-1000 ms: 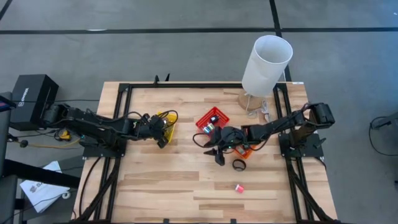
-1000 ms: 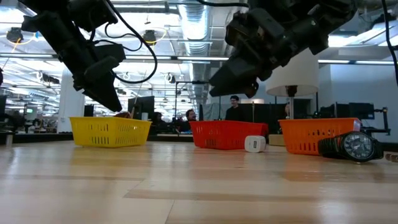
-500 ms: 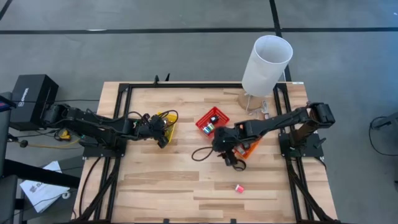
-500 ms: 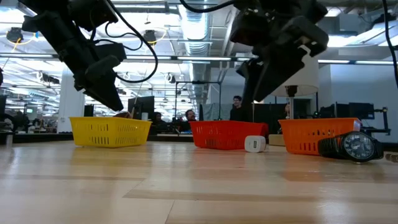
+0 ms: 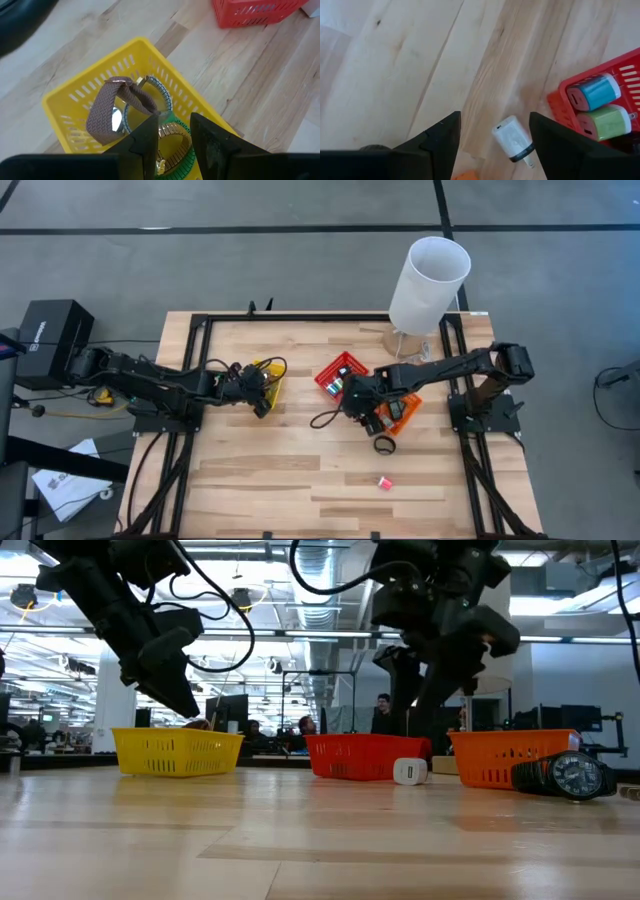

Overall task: Pick & Place Office items
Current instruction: Put the white charger adapter into the red bin

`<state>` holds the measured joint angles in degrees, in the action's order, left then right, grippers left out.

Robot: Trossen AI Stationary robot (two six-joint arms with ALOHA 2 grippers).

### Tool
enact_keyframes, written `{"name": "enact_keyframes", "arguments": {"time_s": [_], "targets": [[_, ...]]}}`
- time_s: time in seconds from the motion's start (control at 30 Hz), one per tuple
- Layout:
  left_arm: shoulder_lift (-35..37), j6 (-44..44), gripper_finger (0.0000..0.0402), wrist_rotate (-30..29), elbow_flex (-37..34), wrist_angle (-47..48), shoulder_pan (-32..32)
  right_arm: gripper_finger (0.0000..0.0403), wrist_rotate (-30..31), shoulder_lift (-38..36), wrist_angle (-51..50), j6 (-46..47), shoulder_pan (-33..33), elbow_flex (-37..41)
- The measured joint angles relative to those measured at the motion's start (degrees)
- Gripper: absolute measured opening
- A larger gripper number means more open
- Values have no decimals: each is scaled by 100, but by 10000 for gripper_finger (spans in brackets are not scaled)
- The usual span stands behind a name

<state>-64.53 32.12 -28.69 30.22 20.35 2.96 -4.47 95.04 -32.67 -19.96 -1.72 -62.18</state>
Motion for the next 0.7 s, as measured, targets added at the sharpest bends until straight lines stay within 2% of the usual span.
{"name": "enact_keyframes", "arguments": {"time_s": [0.13, 0.33, 0.5, 0.7], "targets": [[0, -2, 106, 0, 0, -34, 0, 230, -2, 12, -50, -100, 85, 6], [0, -9, 104, -7, 0, -87, 0, 226, 3, 569, -26, -217, 216, -71], [0, -9, 104, 23, 0, -143, 0, 225, 5, 1088, -482, -330, 232, -441], [-2, -11, 104, 54, 0, -222, 0, 225, 425, 1541, -1467, -641, 227, -1093]]}}
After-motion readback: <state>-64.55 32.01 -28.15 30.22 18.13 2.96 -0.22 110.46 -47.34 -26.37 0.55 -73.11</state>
